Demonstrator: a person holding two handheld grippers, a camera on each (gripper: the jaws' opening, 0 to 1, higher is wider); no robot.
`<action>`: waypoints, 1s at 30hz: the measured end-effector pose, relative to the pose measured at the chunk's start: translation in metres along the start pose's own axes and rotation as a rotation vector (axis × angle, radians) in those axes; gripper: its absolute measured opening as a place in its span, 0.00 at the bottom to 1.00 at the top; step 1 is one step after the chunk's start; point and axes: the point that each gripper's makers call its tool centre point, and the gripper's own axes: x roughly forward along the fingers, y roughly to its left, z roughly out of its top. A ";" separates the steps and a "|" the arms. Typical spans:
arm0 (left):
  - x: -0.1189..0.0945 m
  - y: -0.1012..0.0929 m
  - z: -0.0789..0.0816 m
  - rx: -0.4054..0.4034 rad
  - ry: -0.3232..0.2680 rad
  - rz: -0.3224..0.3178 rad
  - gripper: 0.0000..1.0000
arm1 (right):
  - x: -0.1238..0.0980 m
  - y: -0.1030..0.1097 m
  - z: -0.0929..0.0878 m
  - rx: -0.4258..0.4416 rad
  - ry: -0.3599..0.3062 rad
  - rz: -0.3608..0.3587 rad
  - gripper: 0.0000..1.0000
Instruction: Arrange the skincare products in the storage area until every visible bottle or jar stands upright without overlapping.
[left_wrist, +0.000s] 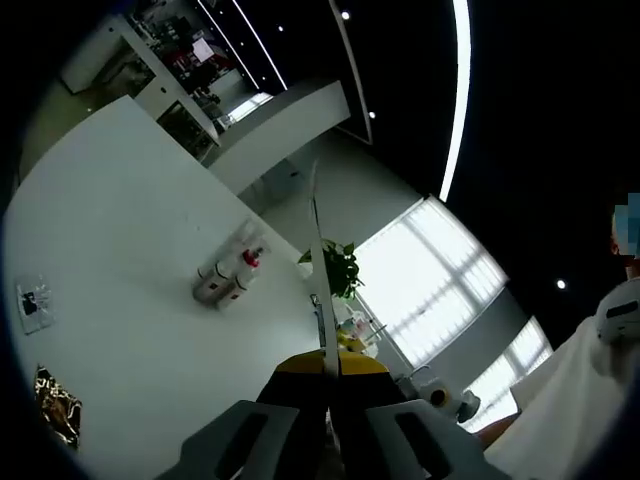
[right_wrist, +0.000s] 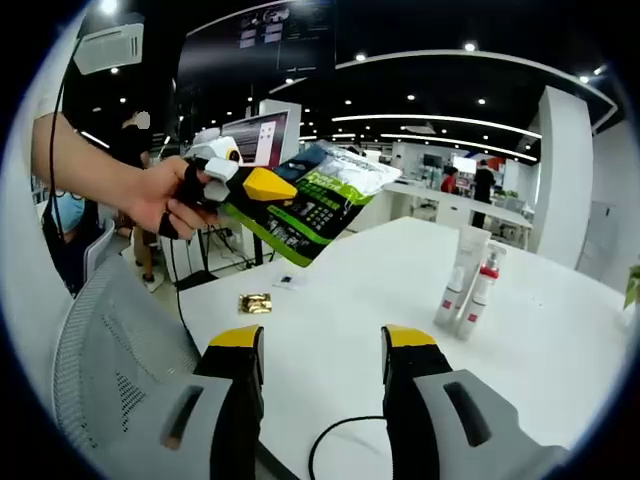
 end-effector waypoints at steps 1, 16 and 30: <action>0.001 0.001 0.001 0.000 -0.001 0.002 0.00 | 0.000 0.000 0.000 0.001 0.000 0.001 0.44; 0.014 0.011 0.021 -0.010 -0.024 0.006 0.00 | 0.000 0.001 -0.003 -0.004 0.012 0.005 0.43; 0.035 0.021 0.045 -0.013 -0.017 0.007 0.00 | 0.000 0.000 -0.006 -0.015 0.023 0.001 0.41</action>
